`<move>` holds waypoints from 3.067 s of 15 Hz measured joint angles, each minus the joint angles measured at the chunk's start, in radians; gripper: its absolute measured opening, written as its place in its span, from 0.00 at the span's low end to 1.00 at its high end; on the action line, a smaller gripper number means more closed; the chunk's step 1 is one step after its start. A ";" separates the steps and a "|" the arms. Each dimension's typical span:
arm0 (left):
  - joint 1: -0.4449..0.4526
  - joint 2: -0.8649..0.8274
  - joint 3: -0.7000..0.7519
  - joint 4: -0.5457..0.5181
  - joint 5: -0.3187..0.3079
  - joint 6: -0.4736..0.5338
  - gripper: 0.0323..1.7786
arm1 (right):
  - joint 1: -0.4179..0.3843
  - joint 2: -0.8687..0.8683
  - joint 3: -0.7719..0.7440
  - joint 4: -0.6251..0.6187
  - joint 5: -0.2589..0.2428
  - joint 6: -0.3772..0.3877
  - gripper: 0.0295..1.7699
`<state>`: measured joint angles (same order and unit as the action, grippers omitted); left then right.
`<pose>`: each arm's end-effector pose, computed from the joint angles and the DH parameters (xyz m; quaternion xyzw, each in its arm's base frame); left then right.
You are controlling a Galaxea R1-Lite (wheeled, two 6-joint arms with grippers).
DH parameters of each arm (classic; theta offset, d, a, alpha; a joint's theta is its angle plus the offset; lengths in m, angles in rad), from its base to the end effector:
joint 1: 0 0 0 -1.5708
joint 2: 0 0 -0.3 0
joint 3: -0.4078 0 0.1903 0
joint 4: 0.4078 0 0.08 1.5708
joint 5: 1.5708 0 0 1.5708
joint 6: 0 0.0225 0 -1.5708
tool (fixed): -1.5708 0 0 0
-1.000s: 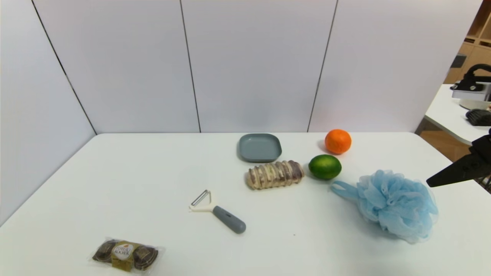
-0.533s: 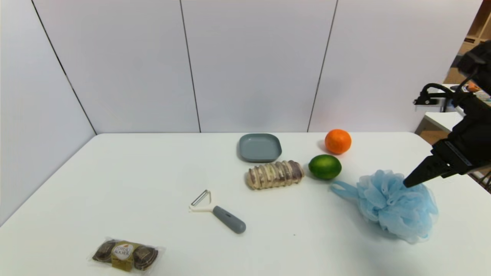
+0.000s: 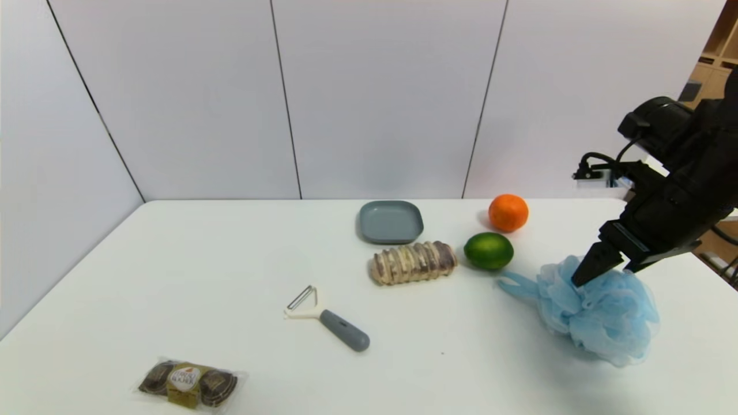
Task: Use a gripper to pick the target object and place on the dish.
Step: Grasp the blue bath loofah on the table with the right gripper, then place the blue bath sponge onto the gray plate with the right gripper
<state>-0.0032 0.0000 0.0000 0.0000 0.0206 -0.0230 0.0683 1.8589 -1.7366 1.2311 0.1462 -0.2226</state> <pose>-0.0228 0.0005 0.0755 -0.0115 -0.0001 0.0087 0.9999 0.2890 0.0231 0.2414 -0.0619 0.6126 0.1524 0.7731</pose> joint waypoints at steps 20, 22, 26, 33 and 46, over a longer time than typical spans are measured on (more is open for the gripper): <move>0.000 0.000 0.000 0.000 0.000 0.000 0.95 | 0.062 0.139 0.145 -0.082 -0.016 -0.003 0.97; 0.000 0.000 0.000 0.000 0.000 0.000 0.95 | 0.074 0.149 0.160 -0.081 -0.017 -0.003 0.97; 0.000 0.000 0.000 0.000 0.000 0.000 0.95 | 0.089 0.156 0.166 -0.081 -0.040 -0.004 0.97; 0.000 0.000 0.000 0.000 0.000 0.000 0.95 | 0.086 0.162 0.166 -0.077 -0.096 -0.001 0.52; 0.000 0.000 0.000 0.000 0.000 0.000 0.95 | 0.080 -0.132 0.237 -0.083 -0.093 -0.065 0.41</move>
<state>-0.0032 0.0000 0.0000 0.0000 0.0206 -0.0226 0.1481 1.7270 -1.5000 1.1477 0.0528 -0.2872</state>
